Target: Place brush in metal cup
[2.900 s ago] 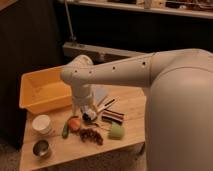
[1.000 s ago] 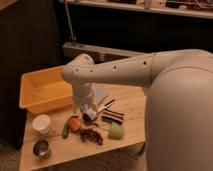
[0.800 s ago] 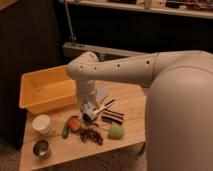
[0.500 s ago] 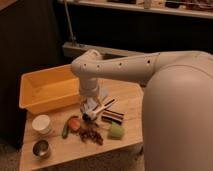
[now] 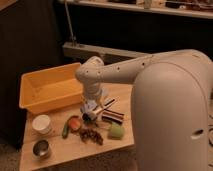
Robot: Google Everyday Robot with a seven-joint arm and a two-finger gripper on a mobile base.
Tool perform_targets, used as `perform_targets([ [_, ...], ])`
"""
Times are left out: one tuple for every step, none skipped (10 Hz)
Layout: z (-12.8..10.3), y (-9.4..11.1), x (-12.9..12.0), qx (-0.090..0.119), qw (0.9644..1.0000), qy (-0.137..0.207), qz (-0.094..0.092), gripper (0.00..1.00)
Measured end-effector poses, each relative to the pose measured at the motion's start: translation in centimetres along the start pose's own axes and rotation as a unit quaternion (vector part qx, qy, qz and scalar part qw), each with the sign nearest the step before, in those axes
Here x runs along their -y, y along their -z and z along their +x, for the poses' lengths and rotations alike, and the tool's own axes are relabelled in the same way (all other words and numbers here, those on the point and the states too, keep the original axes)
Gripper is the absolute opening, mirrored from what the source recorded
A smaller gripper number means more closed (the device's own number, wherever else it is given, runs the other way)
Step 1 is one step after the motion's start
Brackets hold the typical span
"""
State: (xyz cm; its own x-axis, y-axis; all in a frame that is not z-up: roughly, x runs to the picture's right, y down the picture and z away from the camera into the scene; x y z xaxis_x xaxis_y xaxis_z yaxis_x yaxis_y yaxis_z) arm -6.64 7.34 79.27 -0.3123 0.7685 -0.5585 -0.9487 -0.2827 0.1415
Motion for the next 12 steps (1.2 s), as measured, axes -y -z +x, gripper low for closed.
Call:
perform_targets([
  [-0.8,-0.7,0.4,-0.001,0.9999,-0.013,-0.005,0.65],
  [-1.3,-1.3,0.6,-0.006,0.9997,-0.020,-0.009,0.65],
  [-1.6,-2.3,0.5,-0.014,0.9995,-0.024,-0.013,0.65],
  [-1.8,-3.2,0.6,-0.022,0.9992,-0.030,-0.015,0.65],
  [-1.9,-4.1,0.9,-0.031,0.9985,-0.040,-0.021,0.65],
  [-1.9,-4.7,1.1,-0.036,0.9977,-0.048,-0.030,0.65],
  [-1.9,-5.1,1.2,-0.037,0.9967,-0.058,-0.045,0.65],
  [-2.0,-5.4,1.4,-0.035,0.9956,-0.064,-0.059,0.65],
  [-2.2,-5.4,1.3,-0.034,0.9954,-0.065,-0.061,0.65],
  [-2.0,-5.5,0.9,-0.036,0.9951,-0.065,-0.065,0.65],
  [-2.0,-5.8,1.0,-0.039,0.9944,-0.070,-0.069,0.65],
  [-1.9,-6.1,1.0,-0.045,0.9933,-0.075,-0.075,0.65],
])
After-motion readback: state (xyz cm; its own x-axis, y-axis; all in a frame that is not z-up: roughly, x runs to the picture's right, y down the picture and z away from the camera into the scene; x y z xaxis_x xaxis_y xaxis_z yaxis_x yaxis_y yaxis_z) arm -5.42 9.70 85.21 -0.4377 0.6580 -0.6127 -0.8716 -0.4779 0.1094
